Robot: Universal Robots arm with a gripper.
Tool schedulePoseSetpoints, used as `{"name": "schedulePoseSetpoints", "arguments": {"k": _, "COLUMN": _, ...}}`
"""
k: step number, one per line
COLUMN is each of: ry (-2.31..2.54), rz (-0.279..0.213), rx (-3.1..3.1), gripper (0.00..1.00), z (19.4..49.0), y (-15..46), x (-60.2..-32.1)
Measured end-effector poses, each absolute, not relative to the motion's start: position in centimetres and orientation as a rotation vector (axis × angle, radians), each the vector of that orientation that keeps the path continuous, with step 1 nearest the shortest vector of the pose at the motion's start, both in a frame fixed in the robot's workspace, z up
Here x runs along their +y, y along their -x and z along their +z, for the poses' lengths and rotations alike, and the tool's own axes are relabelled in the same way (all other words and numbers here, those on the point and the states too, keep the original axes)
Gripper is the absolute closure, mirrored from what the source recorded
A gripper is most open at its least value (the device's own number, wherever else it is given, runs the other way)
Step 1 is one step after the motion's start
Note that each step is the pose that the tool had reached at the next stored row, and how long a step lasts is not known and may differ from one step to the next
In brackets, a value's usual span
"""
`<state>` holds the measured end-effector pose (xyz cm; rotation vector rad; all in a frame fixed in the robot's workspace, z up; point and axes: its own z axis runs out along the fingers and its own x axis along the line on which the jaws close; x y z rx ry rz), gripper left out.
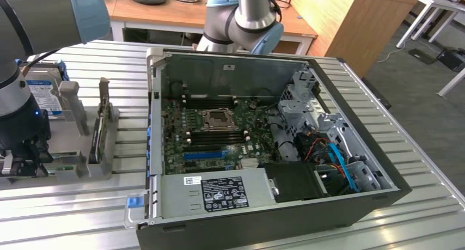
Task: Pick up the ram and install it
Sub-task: 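Pick up the ram and move it above insertion slot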
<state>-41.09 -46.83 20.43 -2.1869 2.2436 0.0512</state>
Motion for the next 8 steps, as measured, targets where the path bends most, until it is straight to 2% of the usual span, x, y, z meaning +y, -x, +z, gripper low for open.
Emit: {"name": "schedulePoseSetpoints", "arguments": {"k": 8, "ry": 2.187, "rz": 0.051, "rx": 2.244, "gripper": 0.64, "z": 20.34, "y": 41.08, "x": -46.83}}
